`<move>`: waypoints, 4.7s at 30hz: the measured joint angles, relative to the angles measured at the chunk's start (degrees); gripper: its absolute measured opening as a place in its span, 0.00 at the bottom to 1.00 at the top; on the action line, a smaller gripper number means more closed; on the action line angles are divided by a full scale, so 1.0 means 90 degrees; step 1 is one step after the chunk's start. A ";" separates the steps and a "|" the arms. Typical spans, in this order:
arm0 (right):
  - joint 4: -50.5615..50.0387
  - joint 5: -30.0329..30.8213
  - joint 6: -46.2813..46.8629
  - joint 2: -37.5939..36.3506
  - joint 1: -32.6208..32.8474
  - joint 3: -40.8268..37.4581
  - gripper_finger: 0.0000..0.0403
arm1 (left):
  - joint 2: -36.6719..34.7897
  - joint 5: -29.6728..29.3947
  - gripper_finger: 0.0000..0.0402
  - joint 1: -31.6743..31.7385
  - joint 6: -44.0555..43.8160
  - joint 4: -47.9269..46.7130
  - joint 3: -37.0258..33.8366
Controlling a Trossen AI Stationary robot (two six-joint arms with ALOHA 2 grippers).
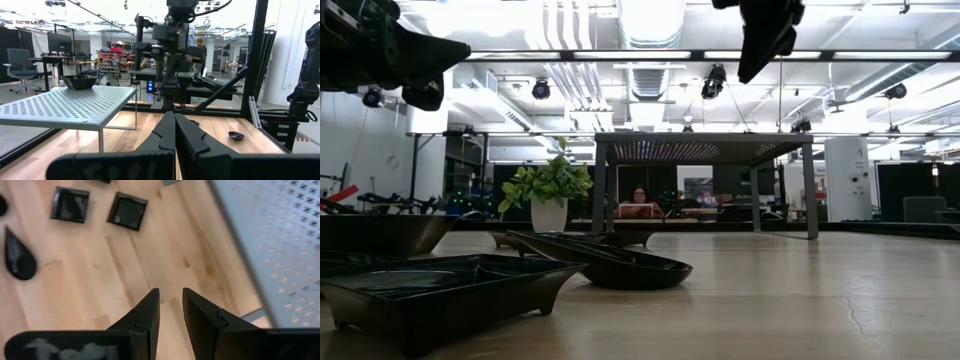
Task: Pick & Place Mini shaped plates
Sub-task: Put the drop shaped plate on the shelf
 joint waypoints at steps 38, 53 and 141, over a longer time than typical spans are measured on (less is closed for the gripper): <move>0.0544 0.0333 0.0451 0.0007 0.3950 -0.1250 0.18 | 0.0000 0.0002 0.00 0.0002 0.0000 0.0000 -0.0002; 0.1034 0.1008 0.1183 0.0007 0.5434 -0.1484 0.16 | 0.0000 0.0001 0.00 0.0001 0.0000 -0.0002 0.0000; 0.3839 0.0995 0.3723 0.1940 0.5576 -0.2504 0.30 | 0.0019 0.0001 0.00 0.0002 -0.0002 -0.0051 0.0000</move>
